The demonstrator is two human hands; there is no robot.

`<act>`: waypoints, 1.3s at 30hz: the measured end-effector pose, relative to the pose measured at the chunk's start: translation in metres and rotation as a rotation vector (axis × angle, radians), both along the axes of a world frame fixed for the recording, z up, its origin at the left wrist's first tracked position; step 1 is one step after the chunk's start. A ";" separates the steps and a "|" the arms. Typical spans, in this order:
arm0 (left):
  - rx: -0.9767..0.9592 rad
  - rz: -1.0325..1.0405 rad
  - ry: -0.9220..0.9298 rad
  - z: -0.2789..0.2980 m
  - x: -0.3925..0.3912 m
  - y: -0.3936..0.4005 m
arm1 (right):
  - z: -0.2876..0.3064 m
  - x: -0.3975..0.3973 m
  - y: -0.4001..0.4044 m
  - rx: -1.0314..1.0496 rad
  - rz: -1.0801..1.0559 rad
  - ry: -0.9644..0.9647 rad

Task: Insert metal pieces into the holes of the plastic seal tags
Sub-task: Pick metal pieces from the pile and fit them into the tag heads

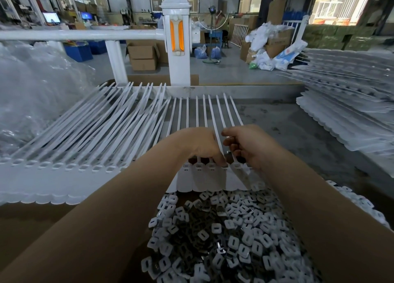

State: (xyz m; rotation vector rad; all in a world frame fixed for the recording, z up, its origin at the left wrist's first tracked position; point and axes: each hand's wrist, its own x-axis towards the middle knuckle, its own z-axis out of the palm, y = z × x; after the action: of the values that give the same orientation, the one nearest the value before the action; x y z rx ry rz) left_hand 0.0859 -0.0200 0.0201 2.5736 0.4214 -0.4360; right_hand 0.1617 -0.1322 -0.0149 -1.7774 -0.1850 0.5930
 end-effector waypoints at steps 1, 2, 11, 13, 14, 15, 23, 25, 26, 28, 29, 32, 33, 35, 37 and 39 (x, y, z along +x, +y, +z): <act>-0.008 0.002 -0.014 -0.001 -0.001 0.001 | 0.000 0.000 0.000 -0.002 0.000 -0.002; -0.021 0.006 -0.032 -0.003 -0.003 0.001 | 0.000 0.000 0.000 -0.004 0.001 -0.003; -0.139 0.014 -0.187 -0.014 -0.014 0.011 | 0.001 0.003 -0.001 0.061 -0.024 0.038; -0.103 -0.035 -0.285 -0.015 -0.018 0.009 | 0.002 0.004 -0.001 0.108 -0.045 0.096; -0.081 -0.070 -0.356 -0.015 -0.021 0.006 | 0.002 0.005 -0.001 0.133 -0.053 0.126; -0.079 -0.115 -0.427 -0.014 -0.025 0.001 | 0.002 0.006 -0.001 0.153 -0.062 0.150; -0.244 -0.389 -0.497 -0.013 -0.047 -0.039 | 0.001 0.009 0.000 0.195 -0.104 0.190; -0.229 -0.411 -0.514 -0.013 -0.048 -0.041 | 0.002 0.009 0.000 0.176 -0.098 0.178; -0.213 -0.429 -0.515 -0.014 -0.049 -0.041 | 0.002 0.009 0.000 0.166 -0.095 0.175; -0.178 -0.464 -0.513 -0.016 -0.050 -0.041 | 0.002 0.009 0.000 0.152 -0.090 0.170; -0.146 -0.483 -0.521 -0.018 -0.050 -0.041 | 0.002 0.009 0.000 0.149 -0.088 0.168; -0.087 -0.511 -0.549 -0.021 -0.049 -0.042 | 0.002 0.008 0.000 0.147 -0.084 0.161; -0.099 -0.508 -0.553 -0.021 -0.049 -0.042 | 0.003 0.008 0.000 0.147 -0.085 0.156; -0.142 -0.482 -0.550 -0.022 -0.049 -0.042 | 0.003 0.007 0.000 0.154 -0.091 0.151; -0.193 -0.422 -0.531 -0.022 -0.047 -0.040 | 0.003 0.006 0.000 0.165 -0.097 0.155; -0.255 -0.331 -0.513 -0.022 -0.046 -0.035 | 0.003 0.005 -0.001 0.173 -0.094 0.165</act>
State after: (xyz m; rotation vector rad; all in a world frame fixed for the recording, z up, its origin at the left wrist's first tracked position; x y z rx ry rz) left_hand 0.0404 -0.0549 -0.0016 2.3843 -0.2296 0.0698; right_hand 0.1663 -0.1329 -0.0122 -1.5540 -0.0372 0.6341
